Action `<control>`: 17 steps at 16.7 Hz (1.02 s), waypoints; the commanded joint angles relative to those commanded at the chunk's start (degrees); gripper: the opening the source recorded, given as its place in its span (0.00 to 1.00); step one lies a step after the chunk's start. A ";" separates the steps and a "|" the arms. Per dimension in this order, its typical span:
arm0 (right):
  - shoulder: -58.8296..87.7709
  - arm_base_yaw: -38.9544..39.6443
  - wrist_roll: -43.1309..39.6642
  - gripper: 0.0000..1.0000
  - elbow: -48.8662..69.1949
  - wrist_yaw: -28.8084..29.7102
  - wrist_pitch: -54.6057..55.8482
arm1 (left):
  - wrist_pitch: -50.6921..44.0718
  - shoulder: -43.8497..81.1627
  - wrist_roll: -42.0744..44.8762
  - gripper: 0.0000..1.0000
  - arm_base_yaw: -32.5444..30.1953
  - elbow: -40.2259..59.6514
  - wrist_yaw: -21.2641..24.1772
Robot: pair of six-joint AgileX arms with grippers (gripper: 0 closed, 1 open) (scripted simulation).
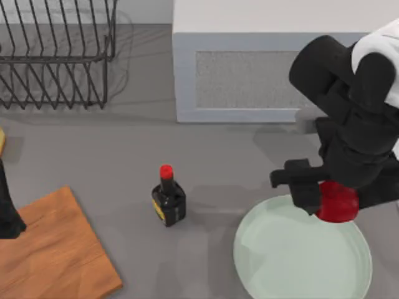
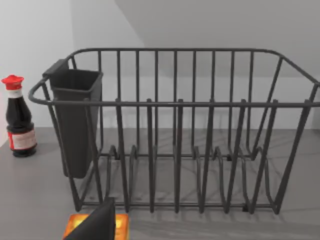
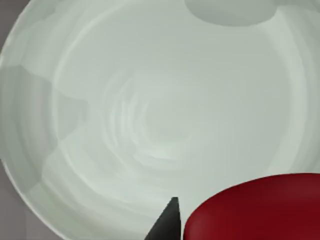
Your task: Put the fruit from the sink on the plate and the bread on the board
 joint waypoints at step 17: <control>-0.28 5.20 10.92 0.45 0.12 -0.27 -0.40 | 0.00 0.00 0.00 1.00 0.00 0.00 0.00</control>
